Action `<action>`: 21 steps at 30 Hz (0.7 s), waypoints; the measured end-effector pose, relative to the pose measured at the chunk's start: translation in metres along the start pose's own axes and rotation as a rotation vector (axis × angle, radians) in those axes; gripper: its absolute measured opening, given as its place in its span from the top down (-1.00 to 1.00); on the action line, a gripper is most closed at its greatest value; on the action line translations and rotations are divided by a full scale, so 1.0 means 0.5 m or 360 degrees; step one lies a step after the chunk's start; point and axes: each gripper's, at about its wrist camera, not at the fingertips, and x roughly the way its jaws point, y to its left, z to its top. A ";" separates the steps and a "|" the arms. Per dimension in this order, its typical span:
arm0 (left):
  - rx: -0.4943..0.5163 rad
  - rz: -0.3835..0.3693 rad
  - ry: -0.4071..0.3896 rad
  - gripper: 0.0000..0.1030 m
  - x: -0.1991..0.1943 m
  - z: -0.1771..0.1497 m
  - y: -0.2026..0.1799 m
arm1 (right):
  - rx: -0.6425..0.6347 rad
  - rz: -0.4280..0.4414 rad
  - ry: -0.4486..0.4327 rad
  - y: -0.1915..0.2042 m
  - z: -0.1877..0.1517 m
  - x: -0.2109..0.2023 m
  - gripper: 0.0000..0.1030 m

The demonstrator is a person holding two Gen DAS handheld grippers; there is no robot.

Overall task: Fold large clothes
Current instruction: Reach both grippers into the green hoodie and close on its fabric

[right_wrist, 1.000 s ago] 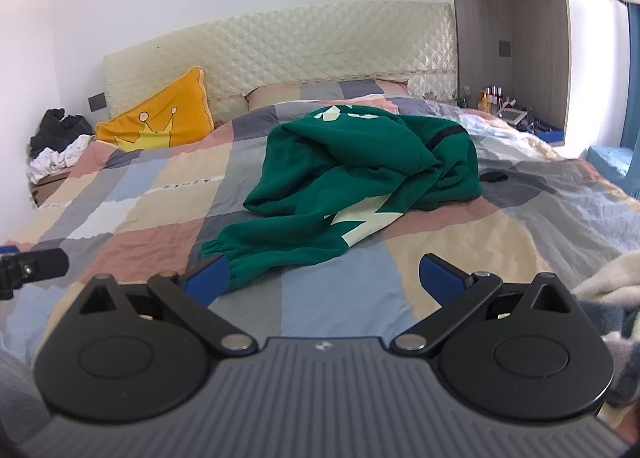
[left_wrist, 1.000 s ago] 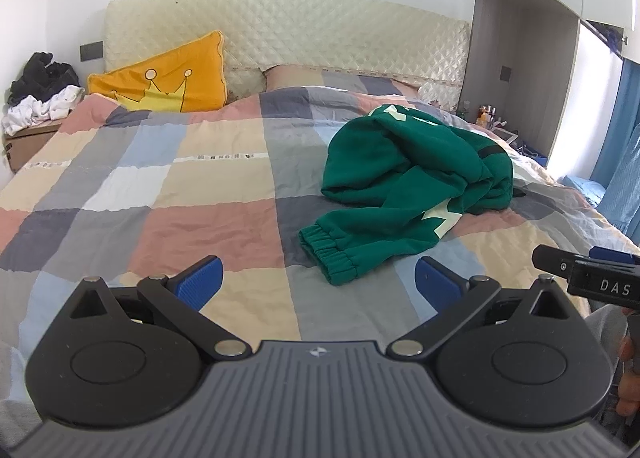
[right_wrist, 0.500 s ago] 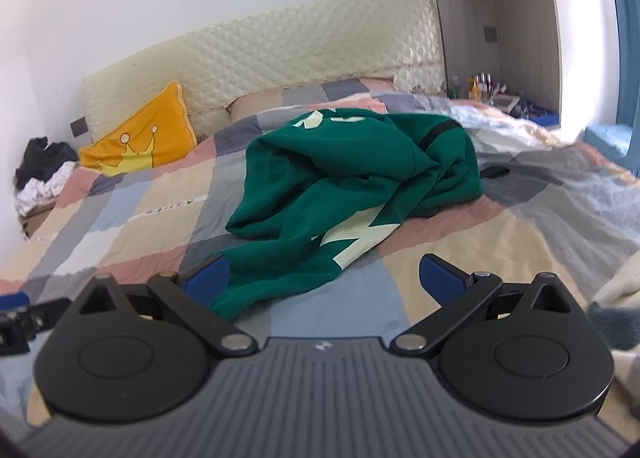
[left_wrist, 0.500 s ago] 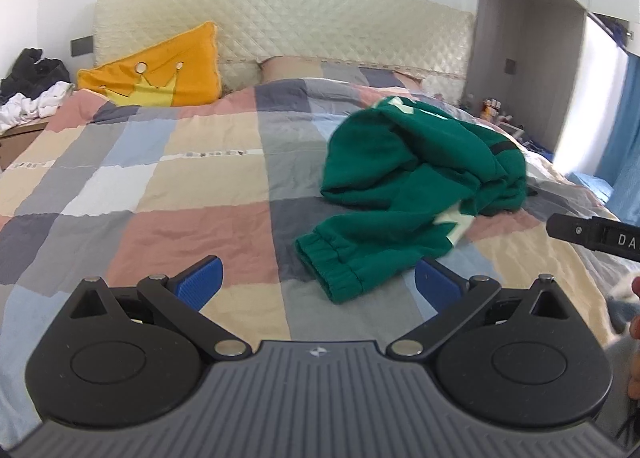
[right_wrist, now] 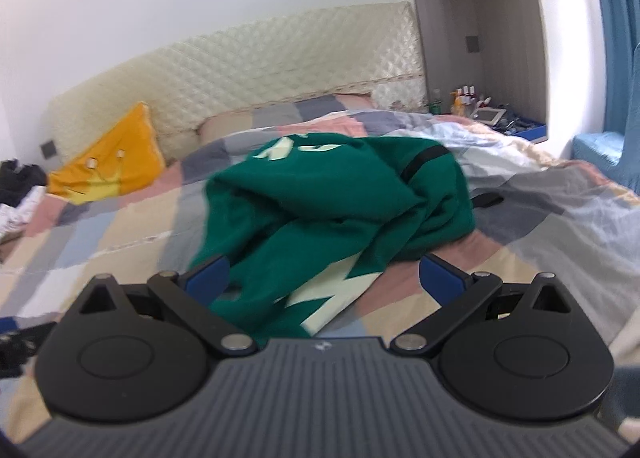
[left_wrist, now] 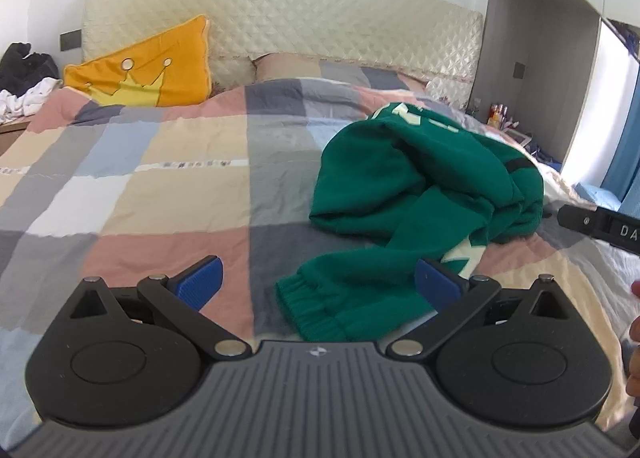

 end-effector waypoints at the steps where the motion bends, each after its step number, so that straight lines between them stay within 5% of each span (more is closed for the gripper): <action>1: -0.0004 0.0001 -0.0009 -1.00 0.017 0.004 -0.002 | 0.0040 -0.0003 0.0023 -0.008 0.004 0.017 -1.00; 9: 0.0061 0.0035 0.0044 -1.00 0.152 0.028 -0.023 | 0.0258 0.0099 0.0123 -0.042 0.015 0.128 -0.92; 15: 0.0063 0.0000 0.0146 -1.00 0.274 0.052 -0.036 | 0.0332 0.0025 0.0184 -0.059 0.024 0.227 -0.90; 21: 0.0036 -0.0129 0.0147 -0.99 0.384 0.081 -0.064 | 0.0517 -0.0032 0.0230 -0.112 0.019 0.318 -0.54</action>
